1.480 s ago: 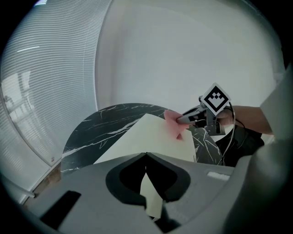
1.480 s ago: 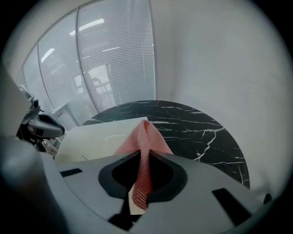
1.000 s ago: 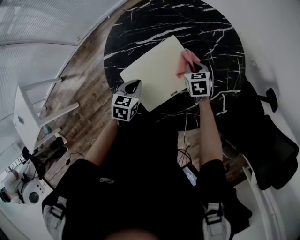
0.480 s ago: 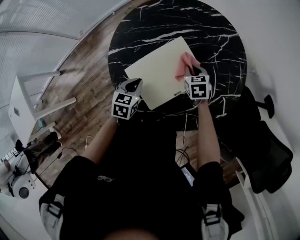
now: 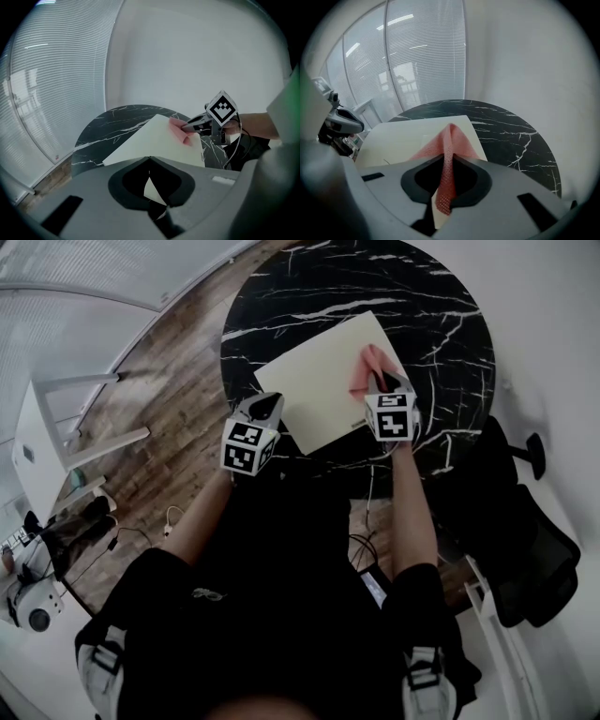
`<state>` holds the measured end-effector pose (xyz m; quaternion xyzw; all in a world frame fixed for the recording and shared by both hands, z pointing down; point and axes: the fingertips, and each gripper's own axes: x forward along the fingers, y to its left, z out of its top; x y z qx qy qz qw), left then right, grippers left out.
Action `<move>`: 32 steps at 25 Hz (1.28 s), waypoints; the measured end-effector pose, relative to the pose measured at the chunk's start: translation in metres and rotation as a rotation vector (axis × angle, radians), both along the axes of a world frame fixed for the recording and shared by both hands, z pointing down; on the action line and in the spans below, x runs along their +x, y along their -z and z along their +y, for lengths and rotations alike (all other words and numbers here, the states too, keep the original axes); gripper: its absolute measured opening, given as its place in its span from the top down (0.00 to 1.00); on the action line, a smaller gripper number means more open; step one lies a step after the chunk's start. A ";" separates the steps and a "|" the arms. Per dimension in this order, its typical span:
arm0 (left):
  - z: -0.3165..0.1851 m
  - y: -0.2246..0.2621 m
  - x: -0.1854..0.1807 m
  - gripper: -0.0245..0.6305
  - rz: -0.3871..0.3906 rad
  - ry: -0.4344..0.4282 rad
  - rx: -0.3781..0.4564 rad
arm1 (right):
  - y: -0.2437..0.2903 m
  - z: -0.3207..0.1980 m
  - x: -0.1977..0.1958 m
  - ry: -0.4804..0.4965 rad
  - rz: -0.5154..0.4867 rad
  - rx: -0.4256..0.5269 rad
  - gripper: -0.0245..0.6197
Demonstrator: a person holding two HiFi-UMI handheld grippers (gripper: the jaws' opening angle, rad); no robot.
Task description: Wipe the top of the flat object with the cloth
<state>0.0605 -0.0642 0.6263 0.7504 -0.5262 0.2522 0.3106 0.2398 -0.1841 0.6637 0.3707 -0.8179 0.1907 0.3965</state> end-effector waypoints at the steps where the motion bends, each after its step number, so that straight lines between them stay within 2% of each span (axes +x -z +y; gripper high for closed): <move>1: 0.000 0.001 0.000 0.96 0.001 0.001 0.002 | 0.000 0.001 -0.001 0.001 0.000 0.001 0.92; 32: 0.022 -0.003 -0.025 0.96 0.016 0.037 0.001 | -0.003 0.054 -0.059 0.121 -0.012 -0.027 0.92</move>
